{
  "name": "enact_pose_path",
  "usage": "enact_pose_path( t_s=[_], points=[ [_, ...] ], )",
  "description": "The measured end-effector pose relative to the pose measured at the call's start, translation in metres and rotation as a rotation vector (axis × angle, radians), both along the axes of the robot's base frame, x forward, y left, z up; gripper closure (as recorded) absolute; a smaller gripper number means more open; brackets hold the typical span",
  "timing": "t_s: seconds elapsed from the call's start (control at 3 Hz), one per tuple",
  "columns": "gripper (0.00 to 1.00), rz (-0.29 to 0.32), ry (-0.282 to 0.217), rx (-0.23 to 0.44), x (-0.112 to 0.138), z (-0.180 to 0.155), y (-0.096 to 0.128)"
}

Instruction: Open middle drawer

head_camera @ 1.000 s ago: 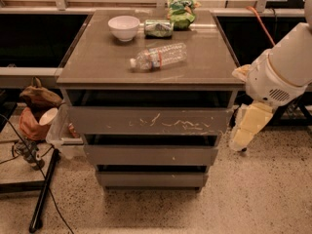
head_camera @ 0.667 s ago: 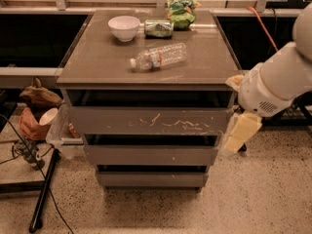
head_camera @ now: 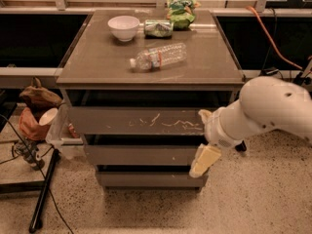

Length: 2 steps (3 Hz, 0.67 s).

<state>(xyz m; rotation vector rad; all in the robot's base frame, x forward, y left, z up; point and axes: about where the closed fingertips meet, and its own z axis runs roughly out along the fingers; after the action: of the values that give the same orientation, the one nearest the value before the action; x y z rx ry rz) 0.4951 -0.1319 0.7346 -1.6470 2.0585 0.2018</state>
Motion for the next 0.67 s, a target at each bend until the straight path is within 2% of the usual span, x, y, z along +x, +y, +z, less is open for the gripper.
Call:
enact_pose_path(
  t_s=[0.33, 0.67],
  points=[
    [0.00, -0.022, -0.054, 0.013, 0.0136, 0.0046, 0.0017],
    [0.00, -0.022, -0.054, 0.013, 0.0136, 0.0046, 0.0018]
  ],
)
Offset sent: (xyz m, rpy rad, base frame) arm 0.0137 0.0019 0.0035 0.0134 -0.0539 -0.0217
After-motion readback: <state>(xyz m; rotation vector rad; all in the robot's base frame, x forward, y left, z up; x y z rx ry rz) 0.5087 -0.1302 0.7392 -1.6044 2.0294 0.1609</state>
